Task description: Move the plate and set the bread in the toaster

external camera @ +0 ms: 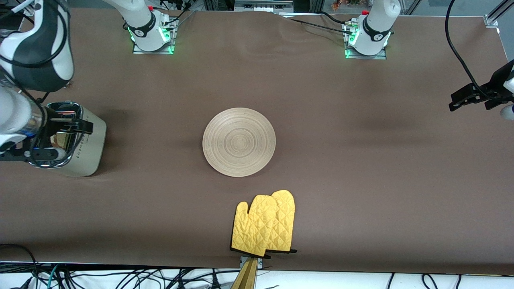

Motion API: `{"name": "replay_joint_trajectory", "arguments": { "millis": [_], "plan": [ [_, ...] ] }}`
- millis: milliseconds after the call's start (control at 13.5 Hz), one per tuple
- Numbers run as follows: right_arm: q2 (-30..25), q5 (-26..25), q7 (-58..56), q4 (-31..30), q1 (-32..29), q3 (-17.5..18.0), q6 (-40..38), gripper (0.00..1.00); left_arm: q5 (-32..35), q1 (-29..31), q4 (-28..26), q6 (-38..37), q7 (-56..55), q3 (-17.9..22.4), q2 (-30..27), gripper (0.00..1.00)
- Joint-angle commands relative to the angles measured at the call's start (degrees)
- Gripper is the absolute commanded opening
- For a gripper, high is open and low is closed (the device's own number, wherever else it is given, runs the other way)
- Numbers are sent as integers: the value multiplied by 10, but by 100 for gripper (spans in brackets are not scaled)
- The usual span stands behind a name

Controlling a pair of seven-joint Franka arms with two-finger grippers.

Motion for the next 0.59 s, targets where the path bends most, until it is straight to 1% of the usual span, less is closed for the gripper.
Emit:
{"name": "replay_joint_trajectory", "arguments": {
  "millis": [0,74,223,372,446,520],
  "plan": [
    [-5,9,-3,8,11,13,-5,100,-5,6,15,-6,6,-1,5,100],
    [-6,8,-4,10,10,30,-4,100,-3,6,15,-5,6,-1,5,100],
    [-11,8,-3,11,2,49,-1,100,5,6,16,-4,7,-1,5,100],
    [-29,4,-3,6,-75,129,10,100,6,5,23,-5,7,-2,6,100],
    [-35,-10,-4,4,-97,159,12,100,6,5,23,-4,7,-2,6,100],
    [-36,-24,-6,2,-114,175,14,100,6,5,24,-4,7,-2,6,100]
  ]
}}
